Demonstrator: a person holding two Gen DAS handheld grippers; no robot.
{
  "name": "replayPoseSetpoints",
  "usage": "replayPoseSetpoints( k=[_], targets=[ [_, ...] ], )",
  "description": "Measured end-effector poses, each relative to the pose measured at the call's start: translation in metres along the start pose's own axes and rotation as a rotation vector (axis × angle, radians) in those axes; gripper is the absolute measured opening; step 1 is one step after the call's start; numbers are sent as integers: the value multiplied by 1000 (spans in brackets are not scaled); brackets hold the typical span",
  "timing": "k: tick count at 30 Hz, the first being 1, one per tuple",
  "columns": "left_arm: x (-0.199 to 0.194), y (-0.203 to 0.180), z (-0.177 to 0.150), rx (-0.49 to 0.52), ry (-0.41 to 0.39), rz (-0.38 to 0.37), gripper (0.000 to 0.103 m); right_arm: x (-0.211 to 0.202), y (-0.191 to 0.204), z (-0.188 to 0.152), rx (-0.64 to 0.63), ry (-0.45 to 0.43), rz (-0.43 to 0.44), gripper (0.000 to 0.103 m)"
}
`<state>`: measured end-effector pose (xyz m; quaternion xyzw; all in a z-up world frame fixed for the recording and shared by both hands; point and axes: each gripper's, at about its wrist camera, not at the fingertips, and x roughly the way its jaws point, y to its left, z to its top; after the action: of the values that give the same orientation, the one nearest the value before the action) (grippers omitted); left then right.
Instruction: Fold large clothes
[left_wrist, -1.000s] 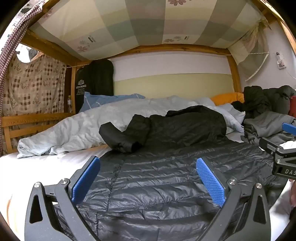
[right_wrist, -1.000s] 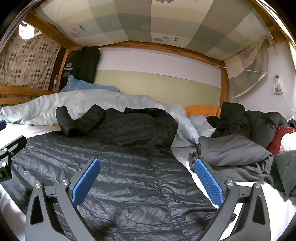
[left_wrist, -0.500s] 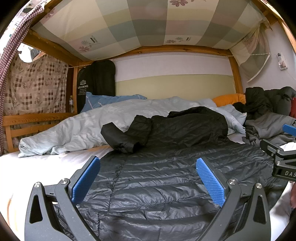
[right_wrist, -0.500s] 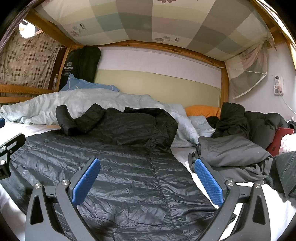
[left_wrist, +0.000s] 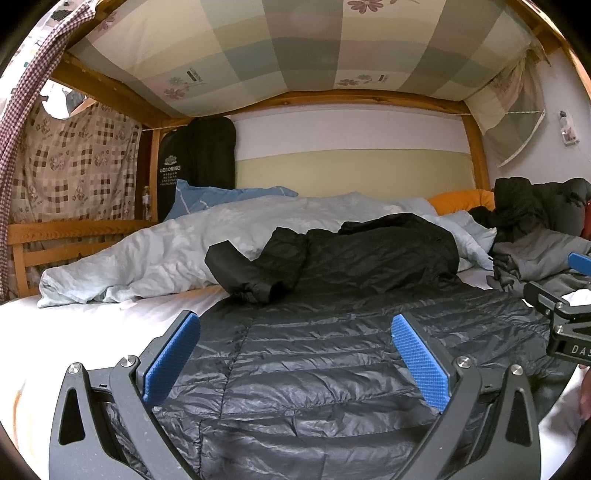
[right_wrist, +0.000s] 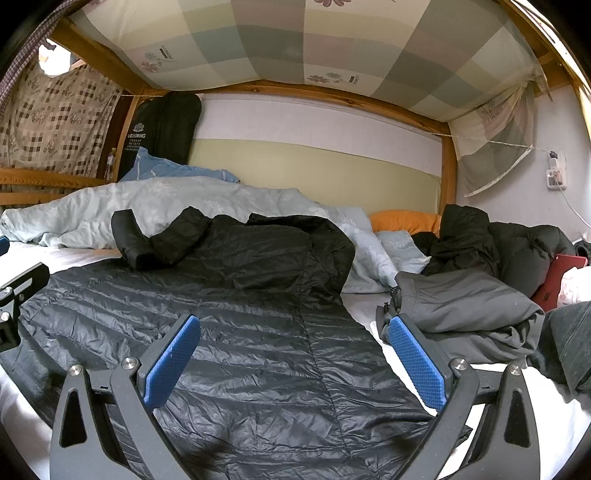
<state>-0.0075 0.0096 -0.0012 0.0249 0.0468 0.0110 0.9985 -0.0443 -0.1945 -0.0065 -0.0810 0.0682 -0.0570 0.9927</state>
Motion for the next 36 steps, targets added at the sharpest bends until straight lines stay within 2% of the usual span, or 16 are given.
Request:
replayPoseSetpoints(
  k=[36],
  targets=[
    [2, -5, -2, 23, -3, 7, 103, 0, 1, 0, -6, 0, -1, 103]
  ],
)
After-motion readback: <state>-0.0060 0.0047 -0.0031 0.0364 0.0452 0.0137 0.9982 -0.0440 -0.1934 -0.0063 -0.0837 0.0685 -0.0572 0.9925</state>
